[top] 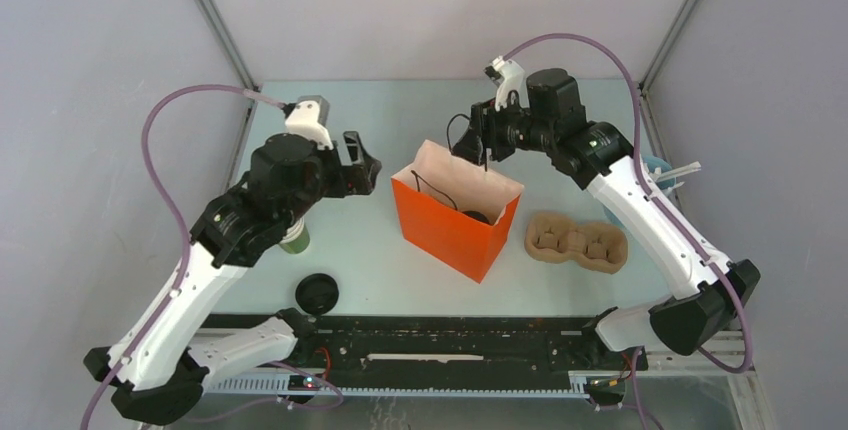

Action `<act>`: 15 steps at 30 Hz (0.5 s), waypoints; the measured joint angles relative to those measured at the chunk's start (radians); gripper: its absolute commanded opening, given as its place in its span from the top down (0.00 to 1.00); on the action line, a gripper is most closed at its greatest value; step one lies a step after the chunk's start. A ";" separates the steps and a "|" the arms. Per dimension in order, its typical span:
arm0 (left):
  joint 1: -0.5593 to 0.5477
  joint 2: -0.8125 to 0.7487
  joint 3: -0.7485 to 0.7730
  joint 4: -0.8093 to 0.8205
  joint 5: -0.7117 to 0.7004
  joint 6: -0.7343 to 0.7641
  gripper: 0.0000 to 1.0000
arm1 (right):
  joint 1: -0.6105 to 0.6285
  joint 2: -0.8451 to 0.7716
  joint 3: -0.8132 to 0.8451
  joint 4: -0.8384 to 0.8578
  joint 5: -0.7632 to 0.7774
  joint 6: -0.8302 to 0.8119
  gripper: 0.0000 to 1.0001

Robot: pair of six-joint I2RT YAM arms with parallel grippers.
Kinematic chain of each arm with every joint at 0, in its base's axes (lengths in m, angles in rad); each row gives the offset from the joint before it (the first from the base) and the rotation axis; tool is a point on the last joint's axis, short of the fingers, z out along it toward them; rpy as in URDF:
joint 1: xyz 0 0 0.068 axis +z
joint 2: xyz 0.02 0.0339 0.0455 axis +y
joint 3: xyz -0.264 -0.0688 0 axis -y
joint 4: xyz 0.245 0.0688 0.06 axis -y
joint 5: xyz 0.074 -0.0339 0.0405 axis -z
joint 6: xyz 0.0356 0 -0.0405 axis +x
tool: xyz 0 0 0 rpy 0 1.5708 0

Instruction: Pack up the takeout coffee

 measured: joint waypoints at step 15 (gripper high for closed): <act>0.369 0.203 0.101 -0.198 -0.021 -0.077 0.00 | -0.001 -0.035 0.251 -0.264 0.150 0.015 0.00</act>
